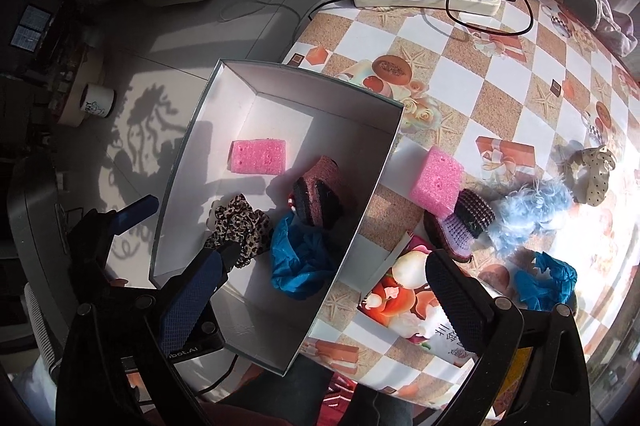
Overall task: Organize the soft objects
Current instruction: 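Open both tools to drop the sponge and knit hat into the box, then grasp the fluffy blue boa with the left tool while the right tool reaches for the beige sock, then grasp the beige sock with the right tool while the left tool holds the blue boa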
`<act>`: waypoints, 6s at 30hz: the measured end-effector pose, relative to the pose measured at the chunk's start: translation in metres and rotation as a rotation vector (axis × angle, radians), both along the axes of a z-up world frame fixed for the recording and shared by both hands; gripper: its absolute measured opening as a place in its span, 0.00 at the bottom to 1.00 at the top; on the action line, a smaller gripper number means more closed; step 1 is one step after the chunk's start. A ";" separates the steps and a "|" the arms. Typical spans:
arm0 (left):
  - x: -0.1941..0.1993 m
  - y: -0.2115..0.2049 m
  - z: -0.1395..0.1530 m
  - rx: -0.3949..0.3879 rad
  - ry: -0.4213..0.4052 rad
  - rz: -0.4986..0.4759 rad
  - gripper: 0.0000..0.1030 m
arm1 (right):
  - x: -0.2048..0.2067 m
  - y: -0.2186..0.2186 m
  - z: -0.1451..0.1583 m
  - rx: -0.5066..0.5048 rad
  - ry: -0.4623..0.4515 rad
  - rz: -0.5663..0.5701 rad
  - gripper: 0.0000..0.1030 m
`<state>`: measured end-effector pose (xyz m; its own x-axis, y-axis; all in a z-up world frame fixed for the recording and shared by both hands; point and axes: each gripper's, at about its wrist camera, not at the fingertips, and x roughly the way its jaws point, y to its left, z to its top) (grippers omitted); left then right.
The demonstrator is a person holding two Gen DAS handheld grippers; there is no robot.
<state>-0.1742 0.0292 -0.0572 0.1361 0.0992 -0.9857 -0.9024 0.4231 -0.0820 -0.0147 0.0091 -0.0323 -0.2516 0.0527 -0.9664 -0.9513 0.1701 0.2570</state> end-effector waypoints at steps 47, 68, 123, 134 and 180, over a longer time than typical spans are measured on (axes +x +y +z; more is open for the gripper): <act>0.359 -0.041 -0.152 0.044 0.411 -0.663 1.00 | 0.346 -0.222 -0.149 -0.398 -0.147 -0.630 1.00; 0.356 -0.036 -0.159 -0.138 0.228 -0.526 1.00 | 0.349 -0.249 -0.168 -0.296 -0.033 -0.728 1.00; 0.437 -0.191 0.006 0.059 -0.063 -0.928 0.30 | 0.330 -0.321 -0.054 -0.059 -0.096 -0.963 0.26; 0.425 -0.271 0.038 0.036 -0.140 -1.124 0.30 | 0.313 -0.372 -0.038 -0.092 -0.146 -1.051 0.26; 0.156 -0.184 0.023 -0.033 -0.071 -1.007 0.30 | 0.114 -0.297 -0.057 -0.198 -0.055 -0.578 0.26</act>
<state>-0.0181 -0.1548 -0.0338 0.1998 -0.1211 -0.9723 -0.1190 0.9820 -0.1468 0.0991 -0.2876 -0.0889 -0.1853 -0.0159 -0.9826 -0.7020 0.7018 0.1211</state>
